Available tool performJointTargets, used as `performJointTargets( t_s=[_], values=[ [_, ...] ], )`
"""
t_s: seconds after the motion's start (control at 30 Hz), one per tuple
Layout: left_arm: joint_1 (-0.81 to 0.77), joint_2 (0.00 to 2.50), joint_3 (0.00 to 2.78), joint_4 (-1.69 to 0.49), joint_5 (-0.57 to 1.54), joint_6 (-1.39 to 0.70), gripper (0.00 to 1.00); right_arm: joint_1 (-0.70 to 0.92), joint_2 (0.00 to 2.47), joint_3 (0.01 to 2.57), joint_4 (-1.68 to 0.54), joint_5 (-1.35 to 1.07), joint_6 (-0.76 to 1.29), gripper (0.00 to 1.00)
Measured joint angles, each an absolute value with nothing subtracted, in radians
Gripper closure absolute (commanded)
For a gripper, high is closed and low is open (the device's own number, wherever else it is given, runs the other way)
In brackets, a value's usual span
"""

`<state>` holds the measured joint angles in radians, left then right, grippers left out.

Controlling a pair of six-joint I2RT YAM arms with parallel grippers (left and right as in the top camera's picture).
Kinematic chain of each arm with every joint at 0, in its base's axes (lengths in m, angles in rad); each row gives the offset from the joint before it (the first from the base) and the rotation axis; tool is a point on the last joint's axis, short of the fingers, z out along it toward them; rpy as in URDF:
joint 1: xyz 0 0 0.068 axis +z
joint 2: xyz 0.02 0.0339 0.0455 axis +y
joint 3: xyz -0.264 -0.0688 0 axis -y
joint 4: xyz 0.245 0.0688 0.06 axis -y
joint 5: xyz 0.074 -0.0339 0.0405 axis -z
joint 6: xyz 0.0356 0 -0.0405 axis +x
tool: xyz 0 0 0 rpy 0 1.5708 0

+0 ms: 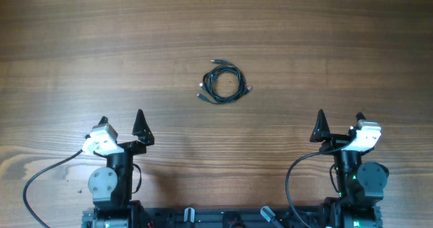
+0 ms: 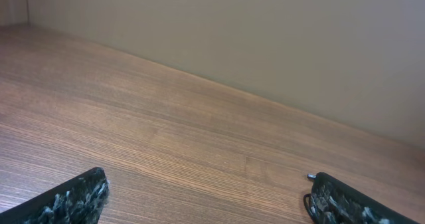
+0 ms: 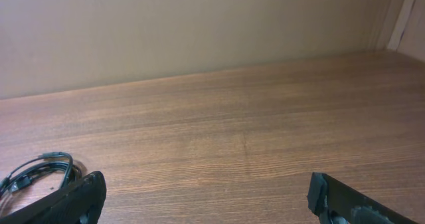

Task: Untangle cables
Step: 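Move both grippers from rest toward the black cable bundle, then grasp the black cable bundle with the right gripper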

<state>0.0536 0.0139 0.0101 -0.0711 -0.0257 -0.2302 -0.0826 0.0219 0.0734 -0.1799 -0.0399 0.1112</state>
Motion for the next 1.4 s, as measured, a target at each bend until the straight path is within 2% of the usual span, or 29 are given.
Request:
performJointTargets(
  t_s=[0.3, 0.43, 0.57, 0.67, 0.77, 0.97, 1.03, 1.2, 1.27, 1.3, 1.4],
  values=[
    [0.054, 0.014, 0.01, -0.071, -0.025, -0.23, 0.0, -0.083, 0.022, 0.073, -0.179, -0.04, 0.111, 0.0],
    [0.054, 0.014, 0.01, -0.06, 0.106, -0.236, 0.0, -0.083, 0.022, 0.073, -0.18, -0.045, 0.139, 0.0],
    [0.054, 0.017, 0.033, -0.07, 0.253, -0.264, 0.0, -0.083, 0.039, 0.073, -0.122, -0.216, 0.252, 0.0],
    [0.054, 0.064, 0.167, -0.122, 0.293, -0.294, 0.0, -0.083, 0.065, 0.114, -0.152, -0.355, 0.274, 0.0],
    [0.054, 0.216, 0.407, -0.296, 0.328, -0.31, 0.0, -0.083, 0.228, 0.339, -0.31, -0.448, 0.272, 0.0],
    [0.053, 0.682, 0.873, -0.621, 0.41, -0.321, 0.0, -0.079, 0.883, 1.112, -0.988, -0.545, 0.18, 0.0],
    [0.054, 0.771, 0.963, -0.694, 0.422, -0.321, 0.0, -0.079, 1.071, 1.289, -1.122, -0.538, 0.177, 0.0],
    [0.053, 0.872, 0.969, -0.796, 0.465, -0.321, 0.0, -0.07, 1.362, 1.332, -1.209, -0.566, 0.132, 0.0],
    [0.052, 0.935, 0.975, -0.824, 0.479, -0.321, 0.0, -0.009, 1.485, 1.332, -1.214, -0.583, 0.107, 0.0],
    [0.045, 0.986, 1.012, -0.909, 0.48, -0.315, 0.0, 0.025, 1.516, 1.337, -1.224, -0.572, 0.105, 0.0],
    [-0.017, 1.243, 1.25, -1.078, 0.464, -0.278, 0.0, 0.224, 1.585, 1.384, -1.217, -0.439, 0.101, 0.0]
  ],
)
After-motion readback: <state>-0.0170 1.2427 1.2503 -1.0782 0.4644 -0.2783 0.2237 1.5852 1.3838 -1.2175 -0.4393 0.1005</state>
